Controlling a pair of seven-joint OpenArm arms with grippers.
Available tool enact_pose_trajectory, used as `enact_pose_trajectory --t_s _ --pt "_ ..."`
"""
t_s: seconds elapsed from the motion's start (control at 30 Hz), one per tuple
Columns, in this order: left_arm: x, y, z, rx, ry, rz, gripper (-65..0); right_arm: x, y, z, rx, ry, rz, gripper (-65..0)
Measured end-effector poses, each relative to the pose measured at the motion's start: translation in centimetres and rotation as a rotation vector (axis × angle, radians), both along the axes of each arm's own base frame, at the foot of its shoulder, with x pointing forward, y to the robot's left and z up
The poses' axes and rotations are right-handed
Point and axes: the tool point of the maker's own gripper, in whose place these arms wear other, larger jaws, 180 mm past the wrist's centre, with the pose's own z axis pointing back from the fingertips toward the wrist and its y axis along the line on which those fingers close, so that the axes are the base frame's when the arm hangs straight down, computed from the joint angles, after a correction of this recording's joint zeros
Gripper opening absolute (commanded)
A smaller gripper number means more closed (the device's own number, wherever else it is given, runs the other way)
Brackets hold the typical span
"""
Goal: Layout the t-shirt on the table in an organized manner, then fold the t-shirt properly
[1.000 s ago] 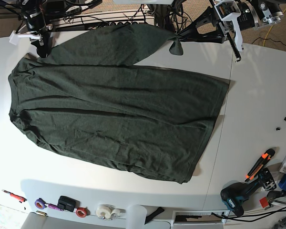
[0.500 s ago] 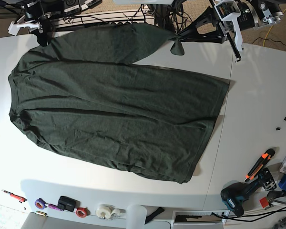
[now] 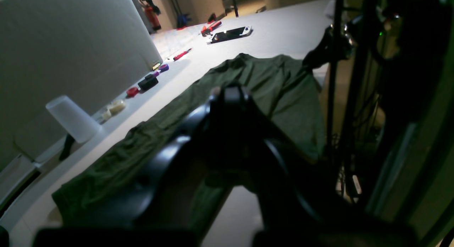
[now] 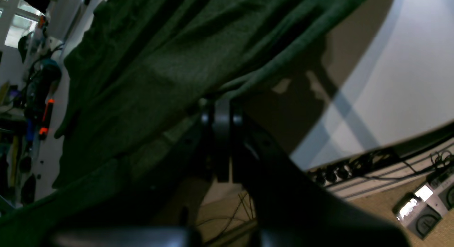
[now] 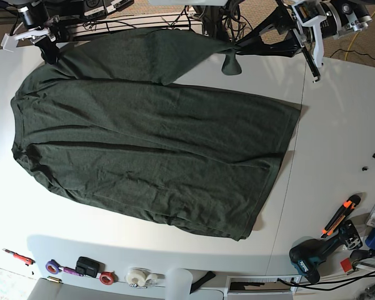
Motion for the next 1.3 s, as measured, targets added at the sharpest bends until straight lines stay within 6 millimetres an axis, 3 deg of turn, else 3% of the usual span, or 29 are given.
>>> enact_pose_trajectory --t_s 0.23,0.47,0.83,1.1,1.2,1.3 --pt "-0.3 0.0 -0.2 0.000 0.018 0.000 -65.0 -1.2 0.3 1.2 -0.063 0.039 0.039 -65.0" --pt "-0.6 0.0 -0.3 0.000 0.032 0.000 -65.0 -2.8 -2.7 4.4 -0.194 0.023 -0.036 -65.0" --pt "-0.6 0.0 -0.3 -0.006 0.035 0.001 -65.0 -3.2 -3.2 4.8 -0.206 0.023 -0.056 -65.0" --pt "0.2 0.5 1.8 -0.129 0.033 0.023 -65.0 -3.5 -2.4 4.3 -0.170 0.050 -0.020 -65.0" --pt "-0.8 0.6 4.8 -0.267 -0.045 -0.021 -65.0 -3.3 -2.4 4.3 -0.171 0.045 -0.020 -65.0" --pt "-2.6 -0.6 7.6 -0.341 -0.119 -0.102 -65.0 -2.8 -2.4 4.5 -0.171 0.027 -0.023 -65.0"
